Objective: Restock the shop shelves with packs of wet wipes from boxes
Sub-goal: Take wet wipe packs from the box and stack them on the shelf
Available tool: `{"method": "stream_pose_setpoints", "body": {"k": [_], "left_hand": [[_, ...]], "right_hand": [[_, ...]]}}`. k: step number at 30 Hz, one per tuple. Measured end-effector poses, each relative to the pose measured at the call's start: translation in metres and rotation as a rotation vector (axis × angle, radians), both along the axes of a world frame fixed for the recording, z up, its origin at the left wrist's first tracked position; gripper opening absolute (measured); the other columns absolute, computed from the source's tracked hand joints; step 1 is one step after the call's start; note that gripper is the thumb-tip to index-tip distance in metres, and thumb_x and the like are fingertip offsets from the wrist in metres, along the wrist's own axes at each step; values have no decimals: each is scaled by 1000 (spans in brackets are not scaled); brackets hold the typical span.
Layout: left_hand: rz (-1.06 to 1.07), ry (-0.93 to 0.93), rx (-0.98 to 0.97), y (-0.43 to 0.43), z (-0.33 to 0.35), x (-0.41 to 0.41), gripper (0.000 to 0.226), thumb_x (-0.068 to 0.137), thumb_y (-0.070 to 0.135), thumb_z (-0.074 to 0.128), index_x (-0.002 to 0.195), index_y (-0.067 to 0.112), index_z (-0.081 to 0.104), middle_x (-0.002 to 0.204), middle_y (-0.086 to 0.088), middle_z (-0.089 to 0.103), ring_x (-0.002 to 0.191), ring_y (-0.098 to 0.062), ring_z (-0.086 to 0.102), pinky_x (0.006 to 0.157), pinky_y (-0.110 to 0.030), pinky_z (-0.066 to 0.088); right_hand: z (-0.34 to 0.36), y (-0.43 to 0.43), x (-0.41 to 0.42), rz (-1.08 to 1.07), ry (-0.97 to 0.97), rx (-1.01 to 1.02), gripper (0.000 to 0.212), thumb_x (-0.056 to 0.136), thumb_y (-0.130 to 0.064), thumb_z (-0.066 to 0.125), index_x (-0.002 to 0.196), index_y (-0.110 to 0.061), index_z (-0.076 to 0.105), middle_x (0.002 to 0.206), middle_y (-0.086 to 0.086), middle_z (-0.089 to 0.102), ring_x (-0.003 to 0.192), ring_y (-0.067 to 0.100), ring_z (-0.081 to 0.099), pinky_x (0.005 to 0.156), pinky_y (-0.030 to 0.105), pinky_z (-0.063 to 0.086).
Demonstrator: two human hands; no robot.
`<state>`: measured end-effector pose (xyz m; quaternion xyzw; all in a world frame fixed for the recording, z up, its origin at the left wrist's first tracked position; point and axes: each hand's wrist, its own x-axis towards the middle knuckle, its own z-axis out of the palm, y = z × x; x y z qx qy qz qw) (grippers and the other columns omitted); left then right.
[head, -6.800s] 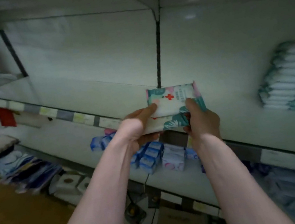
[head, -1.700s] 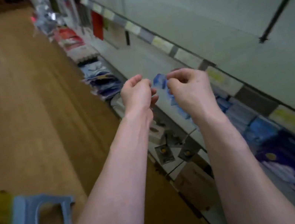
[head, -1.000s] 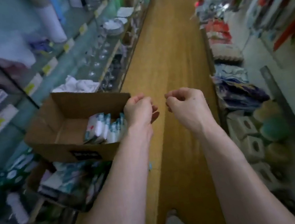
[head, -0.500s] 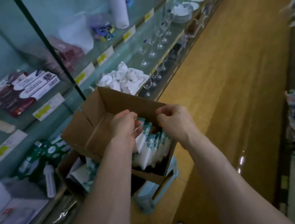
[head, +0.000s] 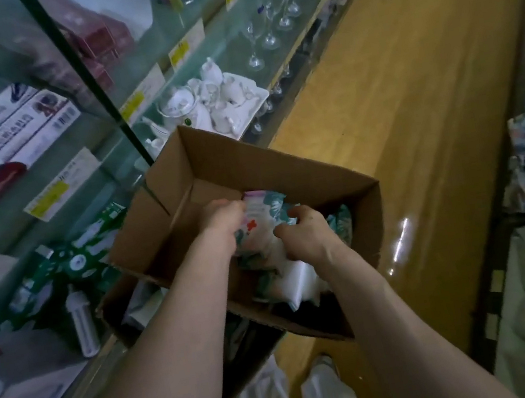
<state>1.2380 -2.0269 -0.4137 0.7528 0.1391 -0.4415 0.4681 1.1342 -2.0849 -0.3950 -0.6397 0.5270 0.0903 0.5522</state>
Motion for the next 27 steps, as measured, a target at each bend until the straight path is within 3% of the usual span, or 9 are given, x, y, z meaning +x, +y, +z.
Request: {"method": "stream_pose_setpoints", "body": {"k": [2, 5, 9, 12, 16, 18, 21, 24, 27], "left_hand": [[-28, 11, 3, 1, -9, 6, 16, 93, 15, 52, 101, 6, 63, 86, -16, 63, 79, -30, 62, 70, -38, 52], [-72, -11, 18, -3, -14, 11, 34, 89, 15, 57, 120, 1, 59, 108, -20, 65, 99, -34, 64, 91, -47, 52], [-169, 27, 43, -6, -9, 16, 59, 87, 24, 62, 139, 9, 41, 125, -14, 59, 107, -32, 61, 87, -40, 53], [-245, 31, 8, -3, 1, 13, 34, 96, 13, 52, 127, 0, 54, 108, -13, 58, 96, -27, 58, 57, -27, 43], [-272, 24, -11, 3, 3, 12, 22, 91, 9, 55, 112, 3, 59, 105, -14, 60, 79, -22, 54, 49, -26, 43], [-301, 49, -10, 6, 5, 13, 27, 89, 13, 59, 114, 4, 60, 103, -13, 62, 79, -22, 56, 53, -26, 46], [-326, 31, -18, 11, 8, 16, 28, 83, 27, 67, 105, 11, 67, 96, -11, 68, 86, -26, 65, 78, -36, 55], [-385, 53, -81, 14, 17, 17, 20, 84, 36, 68, 87, 16, 68, 87, -9, 72, 84, -25, 68, 84, -39, 54], [-412, 85, -149, 12, 29, 13, 22, 81, 36, 71, 81, 14, 71, 81, -9, 74, 79, -25, 70, 84, -43, 56]], "right_hand": [[-7, 5, 7, -1, 40, -17, 56, 89, -20, 55, 142, -14, 37, 114, 7, 55, 102, 30, 62, 89, 45, 54], [-15, 8, 17, -36, 74, -31, 53, 87, -20, 55, 138, -16, 39, 111, 8, 57, 99, 31, 63, 86, 46, 55], [-22, 11, 28, -120, 82, -5, 61, 84, -21, 63, 137, -11, 35, 121, 11, 56, 106, 30, 59, 89, 46, 53], [-25, 17, 32, -246, 18, 75, 74, 81, -30, 72, 139, -11, 30, 123, 12, 56, 106, 29, 60, 89, 44, 54], [-24, 28, 36, -368, -56, 98, 83, 76, -34, 77, 139, -18, 26, 120, 13, 58, 103, 30, 63, 88, 47, 54], [-17, 27, 33, -402, -102, 120, 63, 80, -27, 74, 129, -15, 36, 115, 13, 61, 96, 28, 65, 83, 44, 57], [1, 23, 22, -445, -196, 171, 37, 86, -16, 66, 117, -12, 46, 102, 11, 65, 82, 22, 66, 68, 35, 58], [20, 19, 10, -490, -267, 164, 31, 88, -13, 62, 116, -11, 50, 96, 8, 66, 76, 17, 65, 57, 27, 54], [37, 15, -2, -543, -309, 150, 33, 86, -17, 62, 117, -12, 53, 97, 8, 68, 79, 19, 67, 58, 29, 53]]}}
